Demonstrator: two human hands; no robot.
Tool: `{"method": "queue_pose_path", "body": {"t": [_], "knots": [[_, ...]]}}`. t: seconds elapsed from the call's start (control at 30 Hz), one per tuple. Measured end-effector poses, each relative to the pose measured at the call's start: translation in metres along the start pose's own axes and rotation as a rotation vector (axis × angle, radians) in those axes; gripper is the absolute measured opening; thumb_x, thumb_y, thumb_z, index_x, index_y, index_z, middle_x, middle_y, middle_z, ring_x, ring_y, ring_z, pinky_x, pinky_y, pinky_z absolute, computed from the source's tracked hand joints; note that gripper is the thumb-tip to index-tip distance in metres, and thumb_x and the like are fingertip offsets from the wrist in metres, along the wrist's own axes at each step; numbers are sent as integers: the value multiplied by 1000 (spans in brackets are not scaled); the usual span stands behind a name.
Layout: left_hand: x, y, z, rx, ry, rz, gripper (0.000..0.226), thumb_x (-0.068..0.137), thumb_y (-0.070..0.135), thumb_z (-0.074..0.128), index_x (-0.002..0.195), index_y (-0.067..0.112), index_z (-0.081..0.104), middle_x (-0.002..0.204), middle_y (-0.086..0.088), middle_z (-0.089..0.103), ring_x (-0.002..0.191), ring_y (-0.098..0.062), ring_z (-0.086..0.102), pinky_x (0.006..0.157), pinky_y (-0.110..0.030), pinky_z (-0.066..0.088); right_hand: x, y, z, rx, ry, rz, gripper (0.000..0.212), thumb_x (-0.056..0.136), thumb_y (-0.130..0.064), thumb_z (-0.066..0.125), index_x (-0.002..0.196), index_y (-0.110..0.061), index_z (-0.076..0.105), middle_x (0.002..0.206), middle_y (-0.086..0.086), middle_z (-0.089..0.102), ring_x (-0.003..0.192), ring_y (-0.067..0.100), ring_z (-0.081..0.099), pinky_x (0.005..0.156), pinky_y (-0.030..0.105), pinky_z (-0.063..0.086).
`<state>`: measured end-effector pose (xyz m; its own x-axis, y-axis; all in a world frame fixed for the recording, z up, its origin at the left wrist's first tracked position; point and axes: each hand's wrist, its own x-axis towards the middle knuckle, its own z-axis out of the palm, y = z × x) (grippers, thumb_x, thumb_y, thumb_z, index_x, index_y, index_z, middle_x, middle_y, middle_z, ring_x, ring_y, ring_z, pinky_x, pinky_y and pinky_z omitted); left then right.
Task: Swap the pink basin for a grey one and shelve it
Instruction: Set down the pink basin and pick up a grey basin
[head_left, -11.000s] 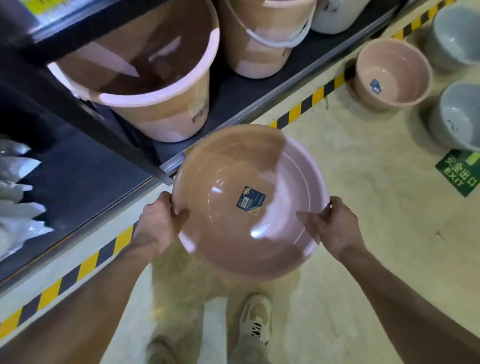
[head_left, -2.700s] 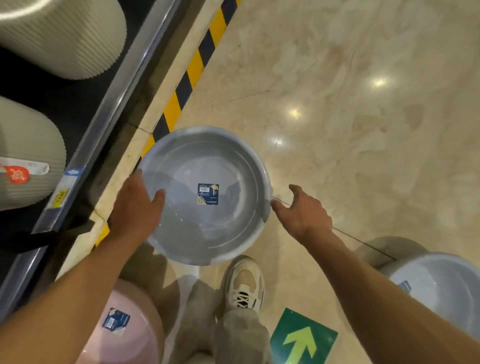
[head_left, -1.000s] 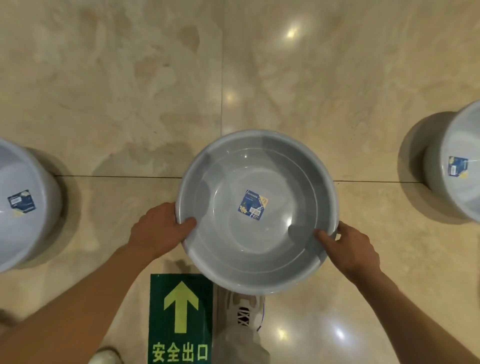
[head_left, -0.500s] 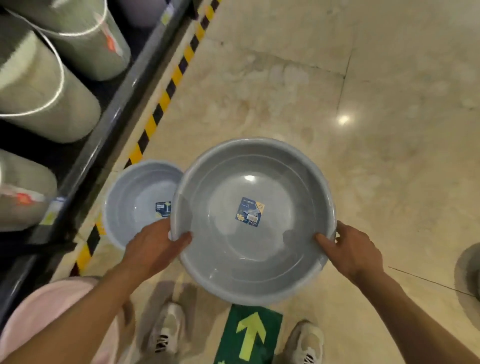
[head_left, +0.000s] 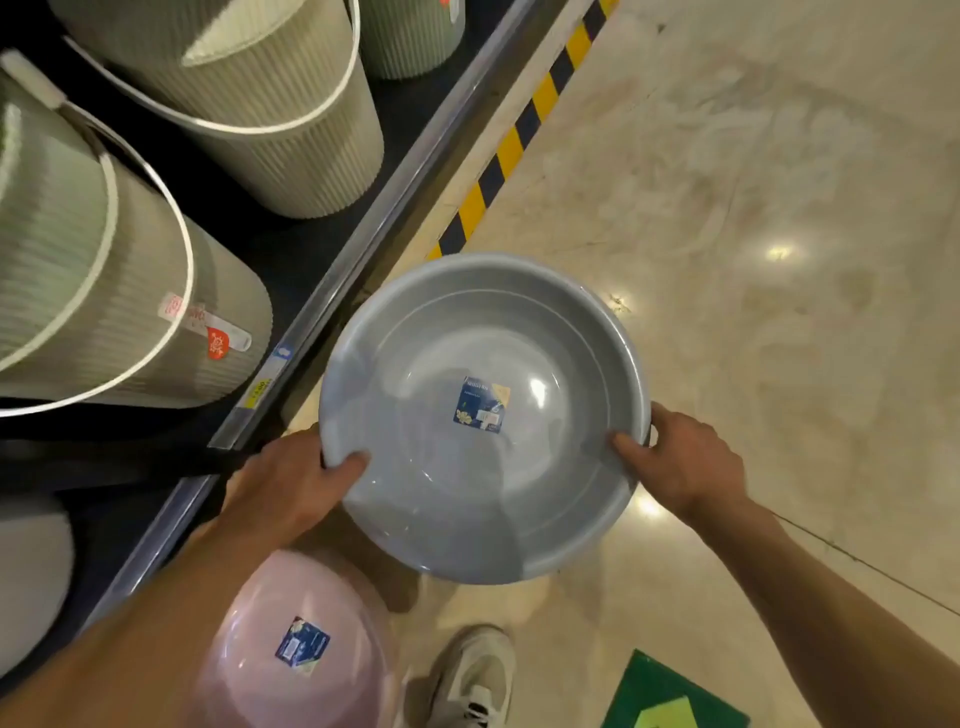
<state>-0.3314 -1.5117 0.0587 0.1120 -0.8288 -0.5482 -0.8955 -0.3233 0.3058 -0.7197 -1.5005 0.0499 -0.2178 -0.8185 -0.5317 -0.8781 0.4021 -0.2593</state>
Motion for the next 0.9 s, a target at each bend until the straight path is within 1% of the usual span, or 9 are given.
{"method": "queue_pose_path", "body": {"t": [0.07,0.17,0.27,0.4,0.5,0.63,0.7,0.8,0.9], "knots": [[18,-5,14,15,2,9,39,80,75,51,94,39,56,70,23,47,61,2,44,51,-21,34,17,0,21,-22,13,27,48,84,-62,49,121,-34,59,84,-2,62,76,27,55,64,36,40],[43,-11,39,-6,-2,-5,32,86,63,56,93,32,59,74,18,54,64,-1,49,52,-22,36,39,5,50,-44,33,57,48,85,-61,49,122,-32,57,78,-5,58,73,28,55,60,36,39],[58,-14,64,-4,-55,-57,33,86,58,56,99,29,63,84,8,62,72,-13,58,60,-27,40,53,10,73,-70,40,78,44,85,-59,49,119,-31,55,71,-9,52,68,27,51,55,33,34],[74,-21,96,-106,-55,-140,46,89,51,58,117,16,65,111,-13,70,101,-37,64,83,-40,53,64,13,94,9,20,125,41,80,-59,45,105,-26,53,76,-1,58,66,27,52,56,34,38],[83,-22,109,-214,-102,-223,52,91,51,58,124,11,64,118,-17,69,107,-39,63,94,-48,52,69,11,106,82,18,168,39,85,-51,50,111,-21,53,76,-1,54,65,25,49,53,33,33],[86,-16,112,-227,-87,-312,48,91,47,61,121,10,63,119,-17,68,108,-37,62,90,-43,51,71,12,112,171,-24,221,36,87,-49,50,109,-20,50,73,-6,51,61,12,45,49,28,28],[85,-8,106,-225,-101,-331,46,90,43,64,120,9,60,118,-17,65,102,-37,62,82,-40,49,68,12,107,218,-90,233,40,87,-49,51,115,-19,52,85,-1,60,69,20,52,56,32,37],[80,14,85,-98,-82,-356,52,76,49,58,109,8,58,109,-20,64,94,-39,61,75,-39,48,57,17,91,320,-152,256,57,88,-50,54,136,-19,51,110,7,68,102,33,61,87,44,50],[67,39,57,4,-26,-341,47,72,50,51,102,15,61,101,-20,68,93,-40,64,77,-42,52,37,32,67,399,-134,286,55,91,-48,53,139,-21,52,97,1,65,111,33,62,95,44,49]]}}
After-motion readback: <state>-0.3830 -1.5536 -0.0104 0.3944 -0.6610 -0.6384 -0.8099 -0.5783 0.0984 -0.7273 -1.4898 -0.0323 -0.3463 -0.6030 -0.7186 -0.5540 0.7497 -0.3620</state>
